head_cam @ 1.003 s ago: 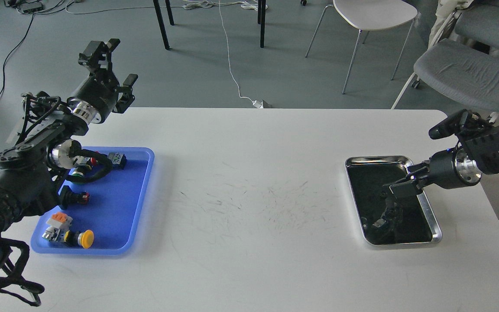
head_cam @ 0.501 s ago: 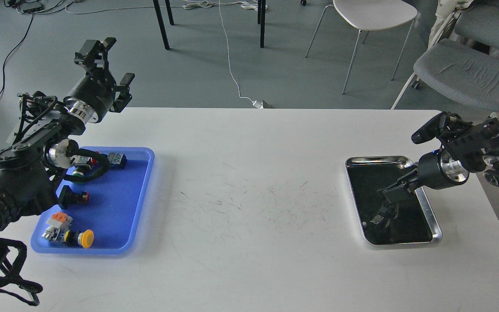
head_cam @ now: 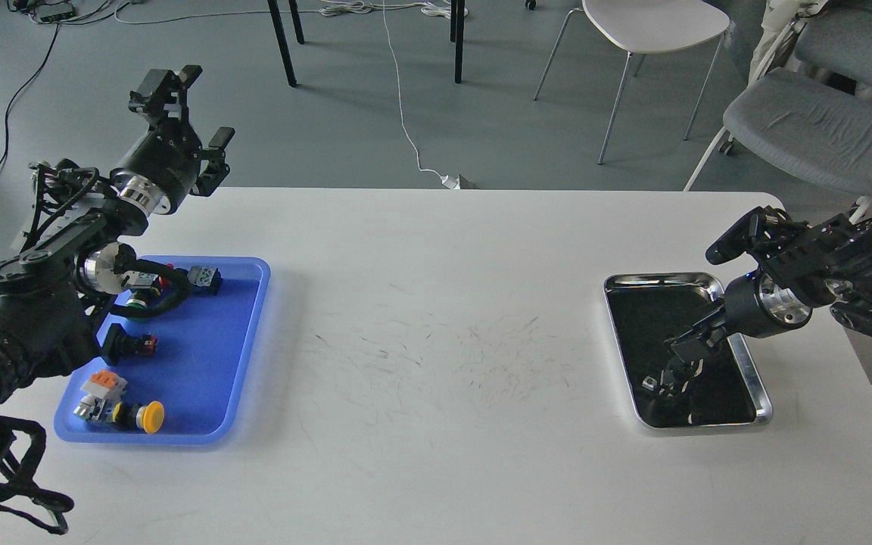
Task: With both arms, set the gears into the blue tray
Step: 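Grasp the small black part in the metal tray with the right gripper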
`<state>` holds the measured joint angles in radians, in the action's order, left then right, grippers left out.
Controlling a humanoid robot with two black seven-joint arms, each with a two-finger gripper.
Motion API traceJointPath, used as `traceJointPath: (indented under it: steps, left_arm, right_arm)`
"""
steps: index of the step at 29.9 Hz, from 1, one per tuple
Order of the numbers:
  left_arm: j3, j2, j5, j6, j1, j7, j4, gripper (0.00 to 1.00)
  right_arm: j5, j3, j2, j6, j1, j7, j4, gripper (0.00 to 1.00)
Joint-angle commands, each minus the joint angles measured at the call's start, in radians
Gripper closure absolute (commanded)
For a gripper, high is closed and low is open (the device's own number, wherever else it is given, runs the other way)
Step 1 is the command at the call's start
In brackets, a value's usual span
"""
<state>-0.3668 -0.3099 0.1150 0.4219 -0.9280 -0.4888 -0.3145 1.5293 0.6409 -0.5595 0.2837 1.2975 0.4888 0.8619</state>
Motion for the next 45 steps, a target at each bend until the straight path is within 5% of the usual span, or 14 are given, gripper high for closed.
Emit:
traceJointPath:
  steps: [1,16,32,45]
  left_arm:
    - [-0.001,0.000,0.000,0.000,0.000,0.000,0.000,0.01]
    - [0.000,-0.003,0.000,0.000,0.001,0.000,0.000,0.01]
    - [0.000,-0.003,0.000,-0.003,0.001,0.000,0.000,0.01]
    - [0.002,-0.003,0.000,-0.003,0.005,0.000,0.000,0.01]
  right_arm:
    - [-0.001,0.000,0.007,0.000,-0.007,0.000,-0.017,0.23]
    - [-0.005,-0.001,0.076,0.000,-0.024,0.000,-0.044,0.35]
    - [-0.003,0.022,0.067,0.019,-0.003,0.000,-0.034,0.35]
    - [-0.001,0.023,0.076,0.025,-0.017,0.000,-0.038,0.52]
